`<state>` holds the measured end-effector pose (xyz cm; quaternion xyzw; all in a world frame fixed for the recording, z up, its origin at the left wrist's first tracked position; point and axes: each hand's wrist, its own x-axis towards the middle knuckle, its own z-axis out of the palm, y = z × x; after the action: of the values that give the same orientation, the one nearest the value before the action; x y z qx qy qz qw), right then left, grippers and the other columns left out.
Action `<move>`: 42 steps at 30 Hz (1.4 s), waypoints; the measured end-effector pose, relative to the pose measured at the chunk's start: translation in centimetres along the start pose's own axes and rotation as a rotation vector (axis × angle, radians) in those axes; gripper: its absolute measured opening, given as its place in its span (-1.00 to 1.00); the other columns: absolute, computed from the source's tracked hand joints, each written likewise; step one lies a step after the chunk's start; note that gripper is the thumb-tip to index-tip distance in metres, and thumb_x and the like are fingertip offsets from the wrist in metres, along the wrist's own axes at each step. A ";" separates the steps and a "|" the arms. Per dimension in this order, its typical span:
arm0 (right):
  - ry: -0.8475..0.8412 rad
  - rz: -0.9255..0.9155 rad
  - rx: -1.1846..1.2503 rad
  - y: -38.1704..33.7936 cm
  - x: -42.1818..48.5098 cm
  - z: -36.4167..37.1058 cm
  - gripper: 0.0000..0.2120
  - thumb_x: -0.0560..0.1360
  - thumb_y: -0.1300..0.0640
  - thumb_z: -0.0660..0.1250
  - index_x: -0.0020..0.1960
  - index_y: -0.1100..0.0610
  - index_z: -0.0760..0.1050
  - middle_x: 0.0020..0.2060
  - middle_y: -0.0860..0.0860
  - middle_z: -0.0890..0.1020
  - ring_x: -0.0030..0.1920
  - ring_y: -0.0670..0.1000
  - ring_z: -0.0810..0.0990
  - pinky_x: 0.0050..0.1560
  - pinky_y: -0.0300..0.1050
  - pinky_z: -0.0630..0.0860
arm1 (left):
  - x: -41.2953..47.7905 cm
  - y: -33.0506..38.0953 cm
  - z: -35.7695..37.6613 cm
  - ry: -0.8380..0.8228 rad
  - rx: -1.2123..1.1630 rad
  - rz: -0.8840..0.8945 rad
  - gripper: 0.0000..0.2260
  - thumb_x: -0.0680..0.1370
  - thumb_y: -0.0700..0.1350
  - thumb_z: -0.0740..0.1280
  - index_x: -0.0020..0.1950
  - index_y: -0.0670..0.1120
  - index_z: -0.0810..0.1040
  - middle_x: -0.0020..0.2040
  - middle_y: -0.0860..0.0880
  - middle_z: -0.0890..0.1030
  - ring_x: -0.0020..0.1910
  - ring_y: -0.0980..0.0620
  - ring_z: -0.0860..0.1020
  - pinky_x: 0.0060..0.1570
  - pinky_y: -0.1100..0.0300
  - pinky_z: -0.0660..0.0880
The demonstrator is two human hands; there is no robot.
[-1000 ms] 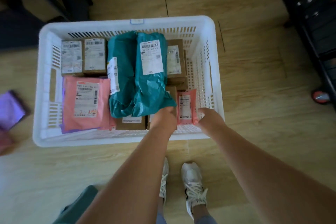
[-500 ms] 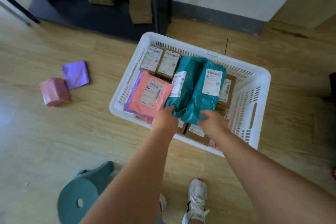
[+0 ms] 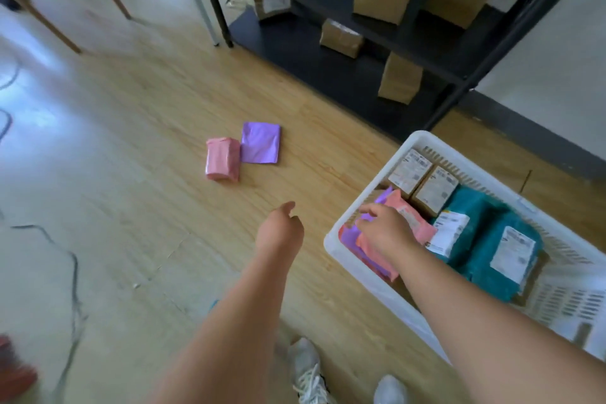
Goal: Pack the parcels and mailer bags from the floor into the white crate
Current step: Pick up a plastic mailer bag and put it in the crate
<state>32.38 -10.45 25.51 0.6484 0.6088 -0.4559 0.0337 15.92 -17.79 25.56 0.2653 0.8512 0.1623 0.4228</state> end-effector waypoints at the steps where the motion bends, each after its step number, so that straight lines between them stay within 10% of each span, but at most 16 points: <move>1: 0.000 -0.016 0.009 -0.9 0.2 0.3 -0.66 0.57 0.15 0.26 0.34 0.06 0.47 0.30 0.02 0.53 0.11 0.03 0.56 0.06 -0.19 0.40 | 0.3 -0.2 -0.7 0.007 -0.009 -0.003 -0.56 0.58 -0.20 0.16 0.46 0.01 0.36 0.39 -0.10 0.47 0.25 -0.13 0.52 0.17 0.13 0.46; 24: -0.238 -0.148 -0.216 -25.4 18.5 14.1 -0.63 0.51 0.14 0.36 0.31 0.11 0.51 0.24 0.09 0.58 0.22 0.08 0.55 0.10 -0.20 0.41 | 21.8 -6.0 -17.5 0.166 -0.296 -0.232 -0.63 0.62 -0.21 0.15 0.43 -0.10 0.41 0.36 -0.17 0.48 0.22 -0.17 0.53 0.17 0.03 0.49; 28: -0.258 -0.112 -0.156 -27.9 20.0 17.3 -0.63 0.51 0.16 0.36 0.31 0.11 0.49 0.19 0.07 0.61 0.16 0.07 0.58 0.04 -0.20 0.41 | 25.1 -7.5 -20.1 0.103 -0.282 -0.260 -0.58 0.59 -0.23 0.16 0.45 -0.04 0.38 0.29 -0.13 0.54 0.02 -0.17 0.61 -0.01 0.09 0.54; 42: -0.156 0.112 0.023 -30.8 27.9 31.6 -0.49 0.49 0.18 0.36 0.42 0.12 0.39 0.35 0.07 0.50 0.32 0.08 0.49 0.30 -0.03 0.41 | 39.1 -16.1 -24.0 -0.134 -0.022 -0.205 -0.58 0.61 -0.20 0.15 0.48 -0.02 0.33 0.40 -0.08 0.46 0.27 -0.09 0.50 0.13 0.19 0.44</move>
<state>-14.67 -0.33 5.23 0.6441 0.5619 -0.5094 0.0990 -28.09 -8.99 6.87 0.1823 0.8417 0.1095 0.4962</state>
